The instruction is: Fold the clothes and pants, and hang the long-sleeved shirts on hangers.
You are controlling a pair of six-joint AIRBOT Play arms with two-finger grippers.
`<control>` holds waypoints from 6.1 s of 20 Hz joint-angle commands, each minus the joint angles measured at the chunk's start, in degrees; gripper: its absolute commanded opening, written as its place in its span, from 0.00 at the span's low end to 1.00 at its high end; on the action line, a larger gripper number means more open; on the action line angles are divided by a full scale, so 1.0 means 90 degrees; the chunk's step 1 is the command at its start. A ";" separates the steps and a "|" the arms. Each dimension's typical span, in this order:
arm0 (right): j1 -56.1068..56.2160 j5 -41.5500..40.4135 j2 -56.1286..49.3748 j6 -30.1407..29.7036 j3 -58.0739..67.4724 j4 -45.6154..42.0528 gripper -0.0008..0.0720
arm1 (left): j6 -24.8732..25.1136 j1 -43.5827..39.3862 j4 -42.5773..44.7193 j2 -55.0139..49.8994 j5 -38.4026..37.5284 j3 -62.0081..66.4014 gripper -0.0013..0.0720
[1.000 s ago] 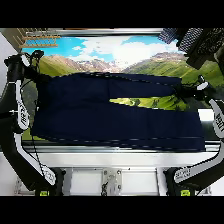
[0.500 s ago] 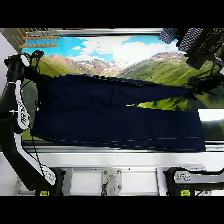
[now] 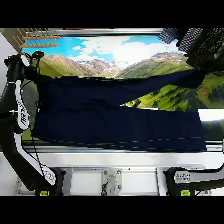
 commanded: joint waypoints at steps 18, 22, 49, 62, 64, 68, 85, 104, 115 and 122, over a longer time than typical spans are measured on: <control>-0.0362 0.1205 -0.0355 -0.1515 -0.0675 0.0027 0.80 | -0.0002 0.0007 0.0012 -0.0012 -0.0177 0.0000 0.03; -0.0617 0.1389 -0.0782 -0.1503 -0.0284 0.0000 0.80 | -0.0002 0.0007 0.0012 -0.0012 -0.0182 0.0000 0.03; -0.1005 0.0391 0.0080 -0.0894 -0.2752 0.1263 0.02 | -0.0002 0.0002 0.0010 -0.0012 -0.0202 0.0000 0.03; -0.0848 0.2317 0.1923 -0.1700 -0.4578 -0.0168 0.82 | -0.0002 0.0000 0.0012 -0.0129 -0.0277 0.0000 0.03; -0.0833 0.1702 0.1919 -0.1761 -0.4010 -0.0134 0.82 | -0.0002 0.0000 0.0010 -0.0131 -0.0257 0.0000 0.03; -0.0831 0.1265 0.1037 -0.2577 -0.2448 -0.0134 0.82 | -0.0002 0.0000 0.0010 -0.0131 -0.0204 0.0000 0.03; -0.0464 0.1676 -0.2467 -0.4962 0.0053 -0.0012 0.82 | -0.0002 -0.0005 0.0005 -0.0131 -0.0209 0.0000 0.03; -0.0469 0.1773 -0.2424 -0.4969 0.0525 -0.0010 0.82 | 0.0000 -0.0005 0.0007 -0.0131 -0.0185 0.0000 0.03; -0.0459 0.2106 -0.2926 -0.4971 0.0525 0.0087 0.82 | -0.0002 -0.0005 0.0007 -0.0131 -0.0189 0.0000 0.03; -0.0425 0.2788 -0.2941 -0.4966 0.0522 -0.0041 0.58 | 0.0000 -0.0005 0.0010 -0.0131 -0.0189 0.0000 0.03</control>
